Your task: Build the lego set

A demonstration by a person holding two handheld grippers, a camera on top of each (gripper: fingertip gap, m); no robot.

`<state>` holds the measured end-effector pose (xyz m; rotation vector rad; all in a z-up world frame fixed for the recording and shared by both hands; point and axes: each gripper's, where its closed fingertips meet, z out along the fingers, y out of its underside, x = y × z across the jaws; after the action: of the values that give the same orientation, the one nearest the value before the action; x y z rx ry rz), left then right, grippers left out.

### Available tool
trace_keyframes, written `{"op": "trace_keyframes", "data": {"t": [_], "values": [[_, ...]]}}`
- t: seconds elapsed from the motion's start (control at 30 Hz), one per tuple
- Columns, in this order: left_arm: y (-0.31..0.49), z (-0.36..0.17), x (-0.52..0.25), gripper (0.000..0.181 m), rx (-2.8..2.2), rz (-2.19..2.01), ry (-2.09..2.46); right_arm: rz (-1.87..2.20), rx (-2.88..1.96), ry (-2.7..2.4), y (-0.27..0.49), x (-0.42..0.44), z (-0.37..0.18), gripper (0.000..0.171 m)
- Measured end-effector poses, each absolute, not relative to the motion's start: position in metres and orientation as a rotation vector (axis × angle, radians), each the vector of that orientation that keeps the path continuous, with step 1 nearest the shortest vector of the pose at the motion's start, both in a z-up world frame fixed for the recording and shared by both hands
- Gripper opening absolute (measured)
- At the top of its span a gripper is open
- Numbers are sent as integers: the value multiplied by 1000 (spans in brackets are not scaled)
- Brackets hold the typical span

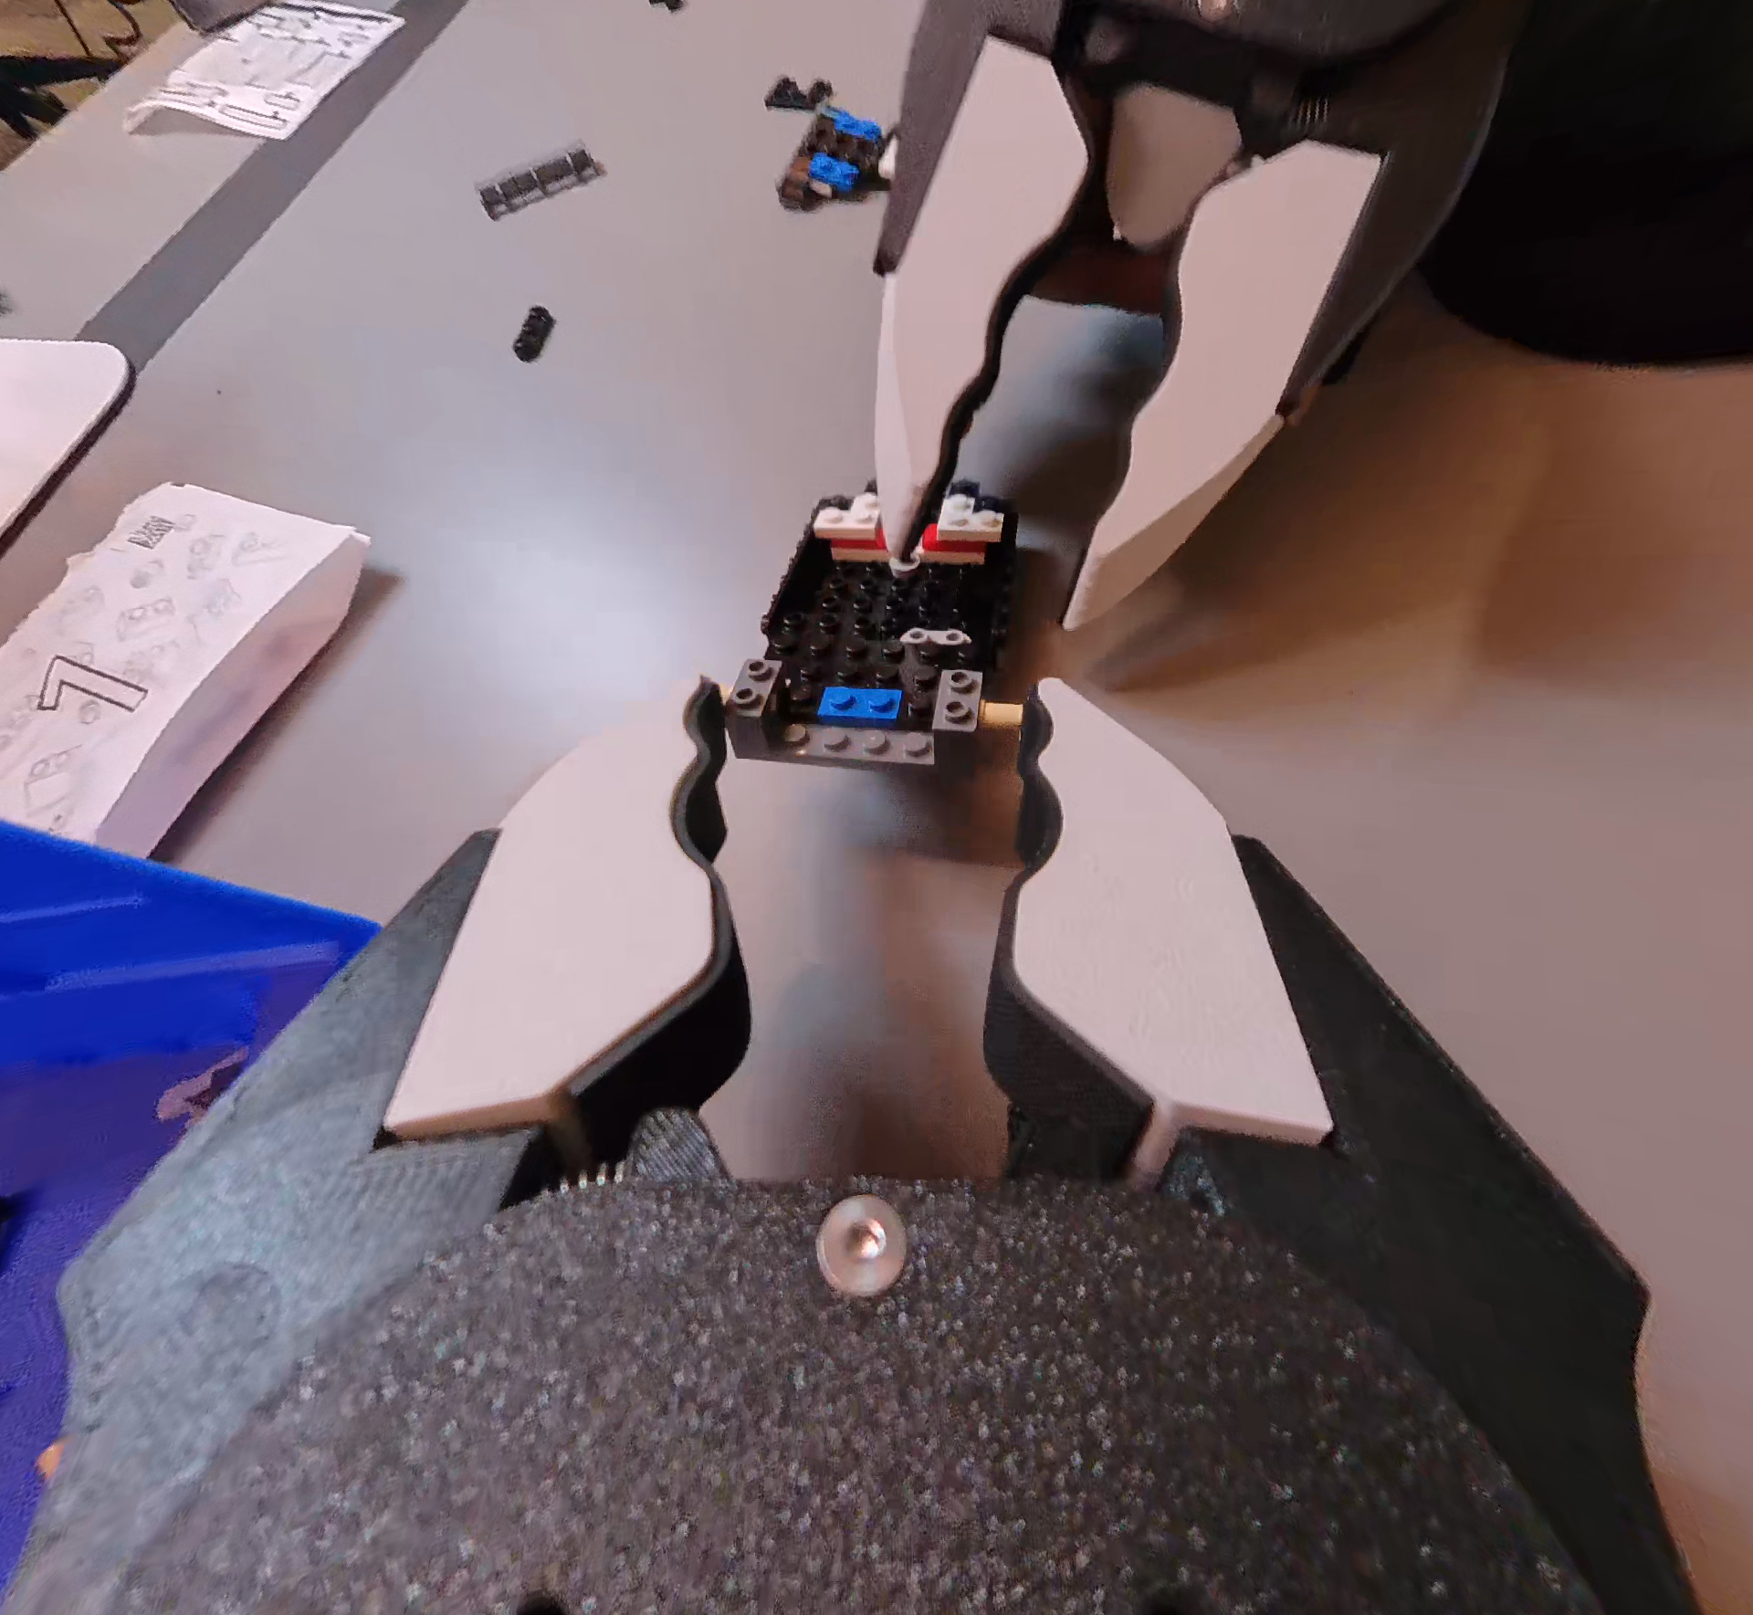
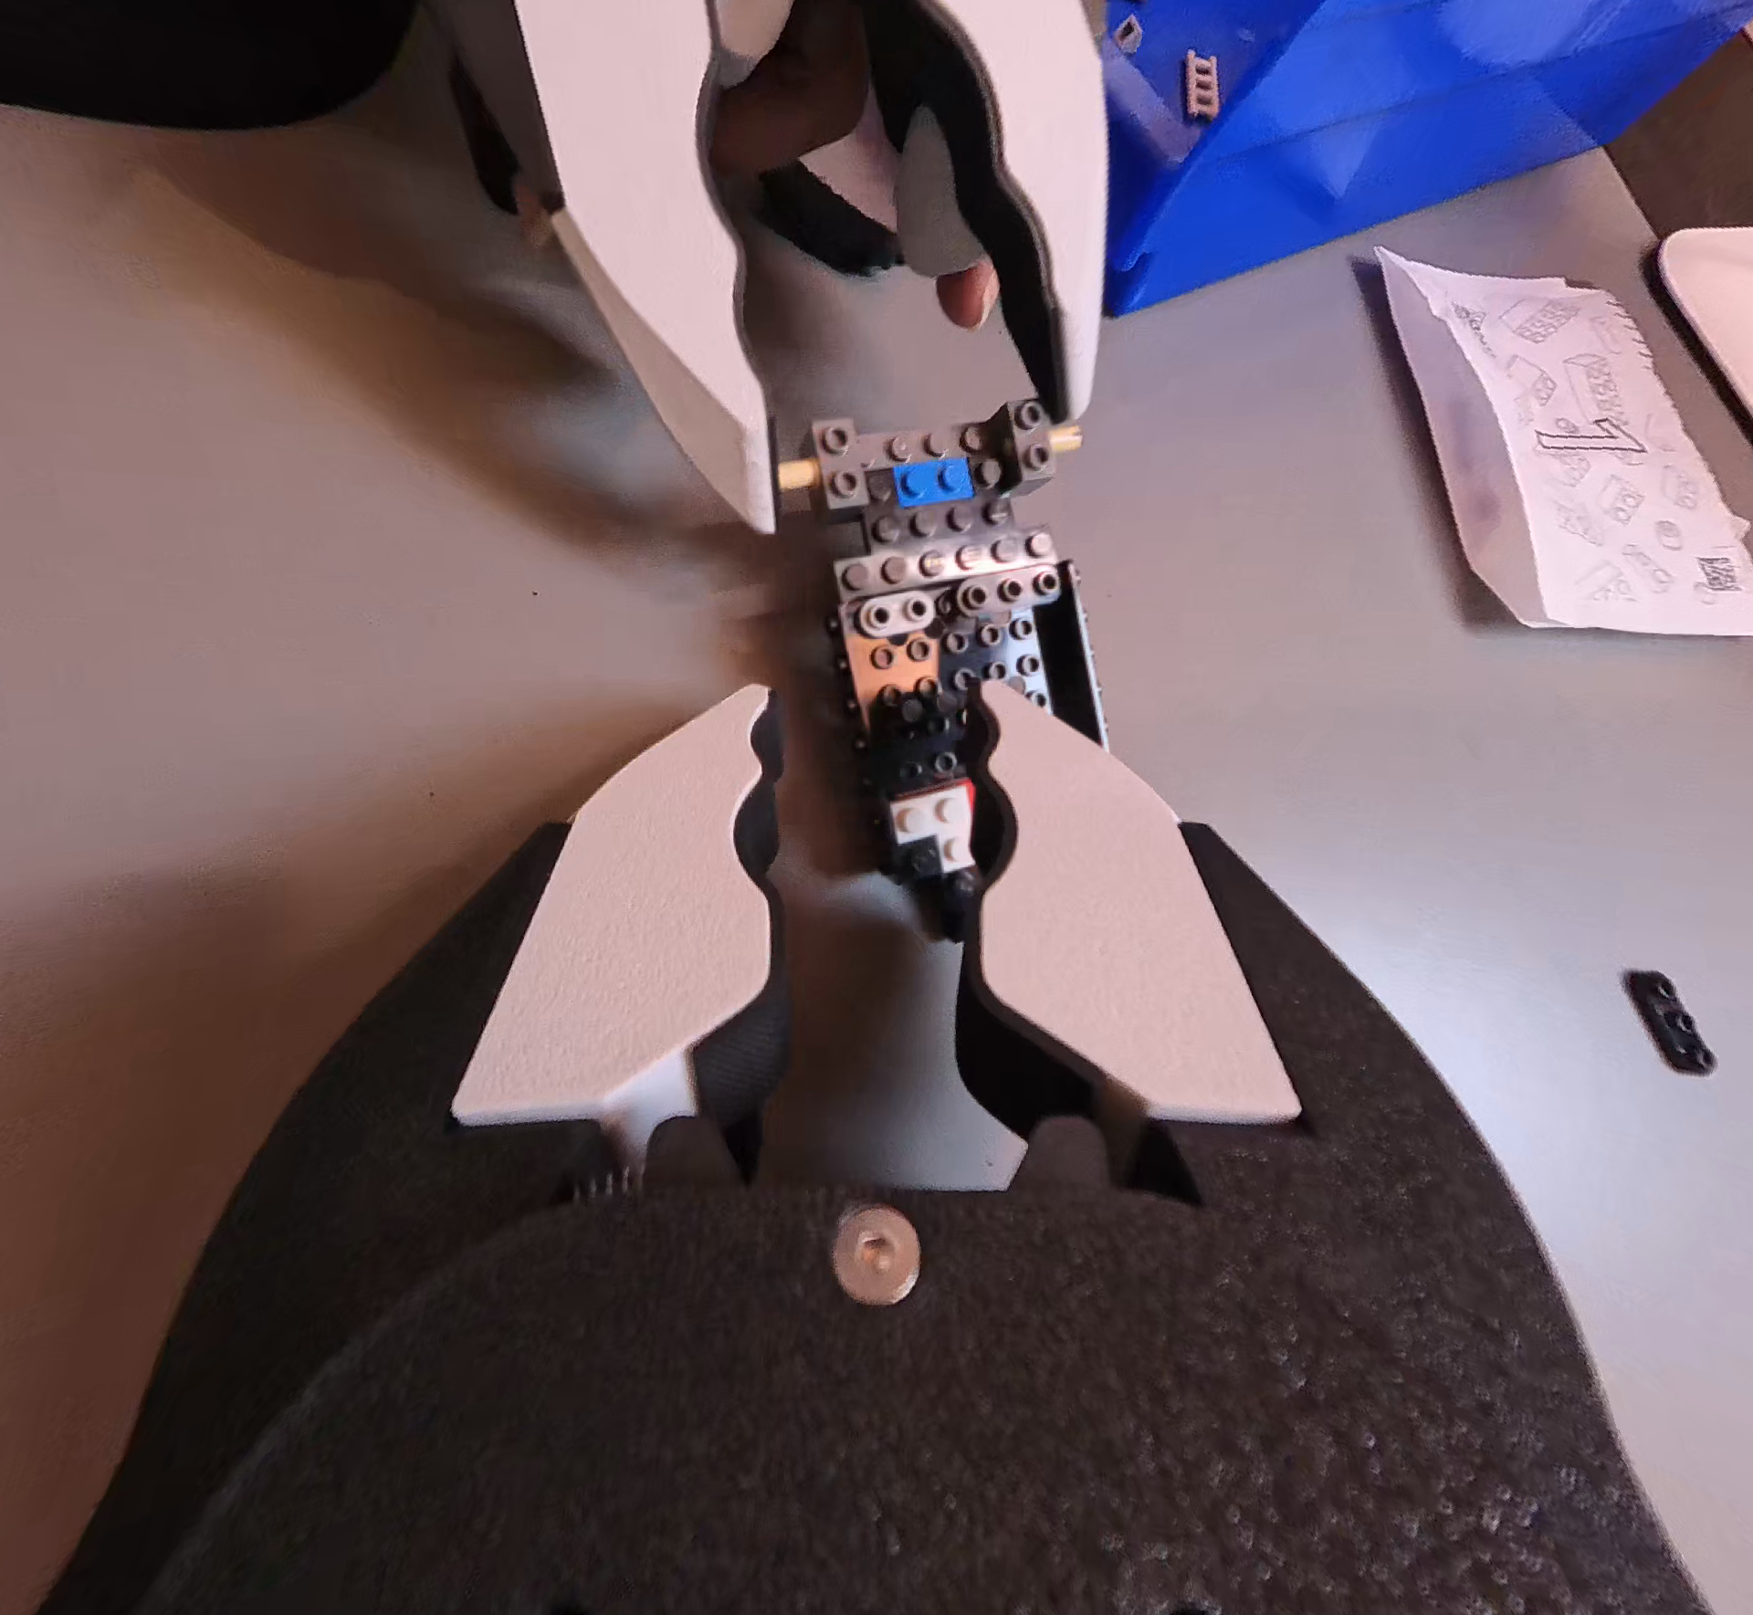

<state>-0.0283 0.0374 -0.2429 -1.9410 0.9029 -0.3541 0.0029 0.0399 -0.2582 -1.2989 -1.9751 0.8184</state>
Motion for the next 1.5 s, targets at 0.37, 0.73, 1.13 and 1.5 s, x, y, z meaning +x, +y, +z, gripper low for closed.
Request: {"op": "trace_keyframes", "data": {"t": [0.37, 0.73, 1.13, 1.5], "values": [[35, -232, -28, 59, -1900, -382, 895, 864, -1342, -2023, 43, 14, -259, 9], [44, -185, -39, 0, -1675, -307, 728, 1002, -1334, -1619, 85, -30, -185, 40], [55, -171, -68, 0, -1626, -156, 597, 842, -1223, -1130, 175, -121, -84, 0], [56, -187, -62, 0, -1615, 73, 780, 269, -1244, -1018, 290, -242, -74, 91]]}}
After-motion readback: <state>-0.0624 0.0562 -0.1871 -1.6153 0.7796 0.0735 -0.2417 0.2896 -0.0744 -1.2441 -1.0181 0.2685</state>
